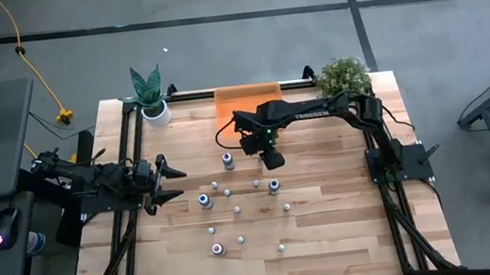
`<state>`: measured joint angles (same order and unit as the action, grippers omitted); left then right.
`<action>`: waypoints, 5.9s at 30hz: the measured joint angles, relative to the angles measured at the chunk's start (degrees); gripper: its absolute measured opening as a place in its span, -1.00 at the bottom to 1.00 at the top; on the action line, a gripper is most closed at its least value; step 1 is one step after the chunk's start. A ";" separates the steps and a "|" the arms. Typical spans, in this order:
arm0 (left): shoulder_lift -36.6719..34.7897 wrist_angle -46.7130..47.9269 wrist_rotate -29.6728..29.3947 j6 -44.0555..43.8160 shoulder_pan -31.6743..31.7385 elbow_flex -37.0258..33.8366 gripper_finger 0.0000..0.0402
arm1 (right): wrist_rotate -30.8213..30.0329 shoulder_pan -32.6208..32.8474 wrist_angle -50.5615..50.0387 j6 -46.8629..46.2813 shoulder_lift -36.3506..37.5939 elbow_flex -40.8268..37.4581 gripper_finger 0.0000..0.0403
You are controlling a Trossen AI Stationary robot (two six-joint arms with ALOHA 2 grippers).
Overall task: Pick & Place food coloring
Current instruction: Put the small black food coloring bottle into the orange bin
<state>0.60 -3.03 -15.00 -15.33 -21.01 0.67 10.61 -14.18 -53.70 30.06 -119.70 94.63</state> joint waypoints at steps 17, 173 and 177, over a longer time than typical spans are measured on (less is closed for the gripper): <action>0.01 0.00 0.00 0.00 0.00 0.00 0.35 | -0.45 0.05 5.78 -1.56 -0.13 -4.70 -0.22; 0.02 0.00 0.00 0.00 -0.01 0.00 0.35 | -14.05 -22.37 -13.98 -31.26 -11.34 24.41 -0.73; 0.00 0.00 0.00 0.00 0.01 0.00 0.35 | -13.18 -21.74 -7.08 -31.11 -9.10 17.82 -0.73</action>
<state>0.60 -3.03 -15.00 -15.33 -21.00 0.67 -2.57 -35.93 -60.78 -1.04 -128.80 112.45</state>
